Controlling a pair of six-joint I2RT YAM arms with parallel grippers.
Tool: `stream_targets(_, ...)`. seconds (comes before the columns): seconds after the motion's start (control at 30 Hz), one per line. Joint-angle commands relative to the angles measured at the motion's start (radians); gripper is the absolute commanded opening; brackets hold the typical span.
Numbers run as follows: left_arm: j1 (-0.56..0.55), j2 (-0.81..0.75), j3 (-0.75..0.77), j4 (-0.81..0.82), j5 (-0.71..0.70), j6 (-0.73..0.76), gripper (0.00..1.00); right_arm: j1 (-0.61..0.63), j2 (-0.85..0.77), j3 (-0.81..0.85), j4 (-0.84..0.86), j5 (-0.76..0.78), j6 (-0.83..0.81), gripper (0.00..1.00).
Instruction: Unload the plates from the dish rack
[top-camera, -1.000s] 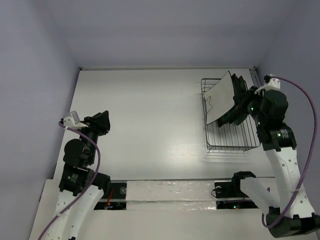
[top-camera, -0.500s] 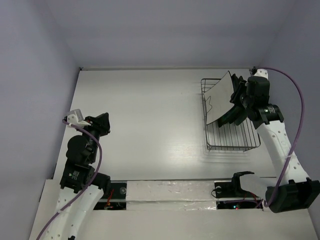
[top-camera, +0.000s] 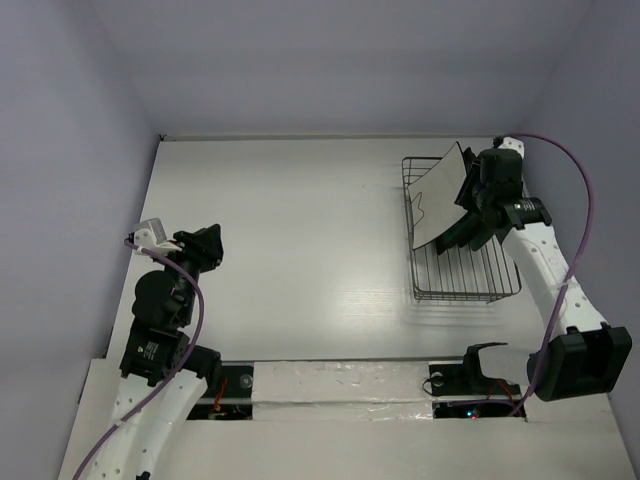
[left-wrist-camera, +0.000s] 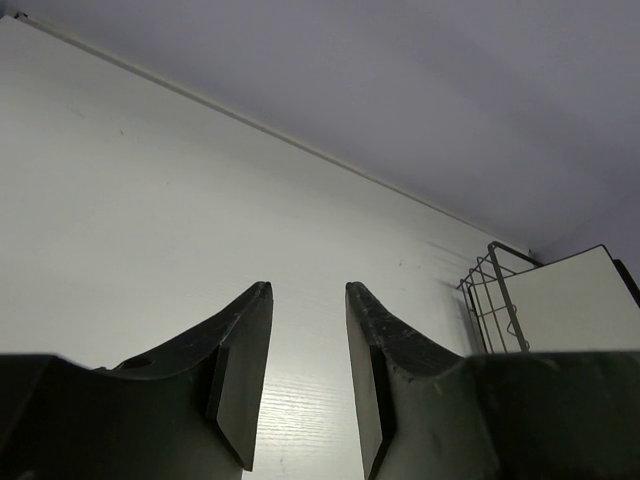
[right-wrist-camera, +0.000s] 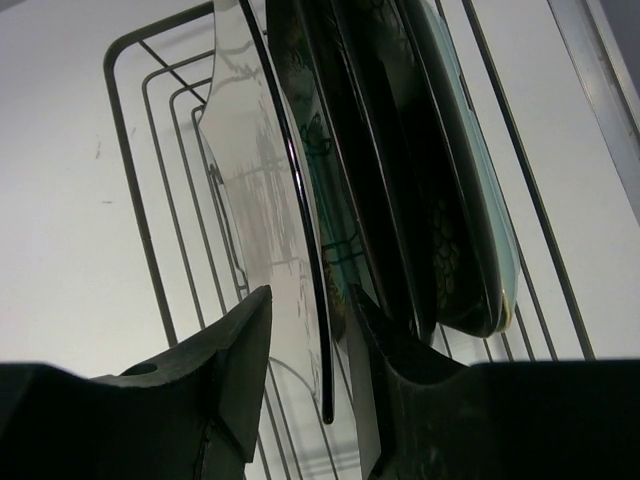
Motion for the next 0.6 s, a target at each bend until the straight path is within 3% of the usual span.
stream_targets(0.0, -0.006, 0.003, -0.001, 0.037, 0.005, 0.001, 0.33, 0.005, 0.022, 0.027, 0.061, 0.028, 0.000, 0.41)
stream_targets(0.1, -0.006, 0.005, 0.000, 0.037, 0.005, 0.001, 0.33, 0.005, 0.056, 0.027, 0.087, 0.000, 0.002, 0.39)
stream_targets(0.17, -0.006, 0.003, -0.001, 0.039, 0.005, 0.001, 0.34, 0.005, 0.073, 0.032, 0.096, -0.021, 0.005, 0.30)
stream_targets(0.3, -0.006, 0.005, 0.000, 0.037, 0.005, 0.000, 0.35, 0.005, 0.116, 0.038, 0.120, -0.029, 0.006, 0.26)
stream_targets(0.5, -0.006, 0.006, 0.000, 0.036, 0.005, 0.003, 0.36, 0.005, 0.156, 0.023, 0.149, -0.027, 0.005, 0.33)
stream_targets(0.53, -0.006, 0.008, 0.000, 0.037, 0.005, 0.003, 0.36, 0.005, 0.156, 0.020, 0.152, -0.024, 0.005, 0.31)
stream_targets(0.57, -0.006, 0.006, 0.000, 0.036, 0.005, 0.003, 0.36, 0.005, 0.147, 0.021, 0.153, -0.023, 0.003, 0.20)
